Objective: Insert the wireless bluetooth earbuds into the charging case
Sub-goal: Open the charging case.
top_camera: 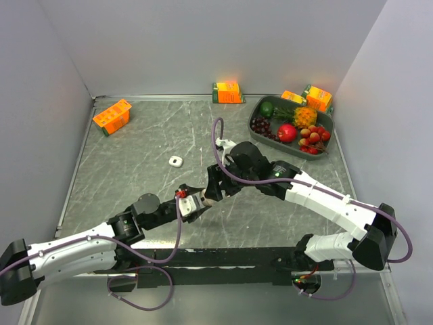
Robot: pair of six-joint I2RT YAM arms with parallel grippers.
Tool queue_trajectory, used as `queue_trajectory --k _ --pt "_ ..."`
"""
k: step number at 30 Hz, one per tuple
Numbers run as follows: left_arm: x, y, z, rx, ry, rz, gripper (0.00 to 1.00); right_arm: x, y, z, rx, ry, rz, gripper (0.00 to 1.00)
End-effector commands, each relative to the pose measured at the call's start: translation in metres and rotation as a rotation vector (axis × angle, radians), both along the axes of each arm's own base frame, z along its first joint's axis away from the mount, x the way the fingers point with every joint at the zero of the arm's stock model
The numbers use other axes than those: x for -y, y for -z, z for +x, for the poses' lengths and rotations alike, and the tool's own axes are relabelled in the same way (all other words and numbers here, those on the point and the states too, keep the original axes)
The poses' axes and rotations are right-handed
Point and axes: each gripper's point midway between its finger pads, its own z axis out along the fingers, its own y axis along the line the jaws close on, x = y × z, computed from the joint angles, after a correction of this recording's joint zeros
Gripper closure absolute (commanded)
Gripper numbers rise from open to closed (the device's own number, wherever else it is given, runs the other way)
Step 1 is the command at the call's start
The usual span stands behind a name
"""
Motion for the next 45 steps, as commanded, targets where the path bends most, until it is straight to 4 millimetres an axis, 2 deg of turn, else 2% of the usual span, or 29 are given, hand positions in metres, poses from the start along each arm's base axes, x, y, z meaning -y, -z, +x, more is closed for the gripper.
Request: queue_trajectory --k 1,18,29,31,32,35,36,38,40,45 --pt "-0.001 -0.029 0.003 0.055 -0.016 -0.060 0.99 -0.004 -0.015 0.004 0.023 0.014 0.018 0.25" --pt "-0.013 -0.031 0.004 0.066 -0.055 -0.071 0.99 0.010 -0.021 0.007 0.046 0.065 0.014 0.25" --pt "-0.016 -0.033 0.003 0.065 -0.061 -0.082 0.99 0.033 -0.036 0.022 0.094 0.175 0.043 0.25" --pt "-0.018 -0.035 0.003 0.062 -0.064 -0.097 0.99 0.044 -0.032 0.029 0.097 0.223 0.042 0.26" --pt "-0.023 -0.036 0.009 0.050 -0.115 -0.112 0.99 0.046 -0.029 0.031 0.091 0.241 0.051 0.27" --pt "-0.029 -0.041 0.014 0.019 -0.170 -0.163 0.99 0.058 -0.009 0.040 0.068 0.307 0.077 0.29" --pt "-0.032 -0.040 0.016 0.012 -0.191 -0.177 0.99 0.057 0.000 0.037 0.040 0.299 0.088 0.30" --pt "-0.035 -0.046 0.016 -0.010 -0.209 -0.234 0.99 0.053 0.004 0.031 0.017 0.276 0.118 0.32" --pt "-0.038 -0.046 0.016 -0.017 -0.219 -0.264 0.99 0.041 -0.021 0.026 0.058 0.233 0.243 0.32" --pt "-0.034 -0.049 0.016 -0.017 -0.213 -0.269 0.99 0.025 -0.065 0.014 0.079 0.178 0.439 0.23"
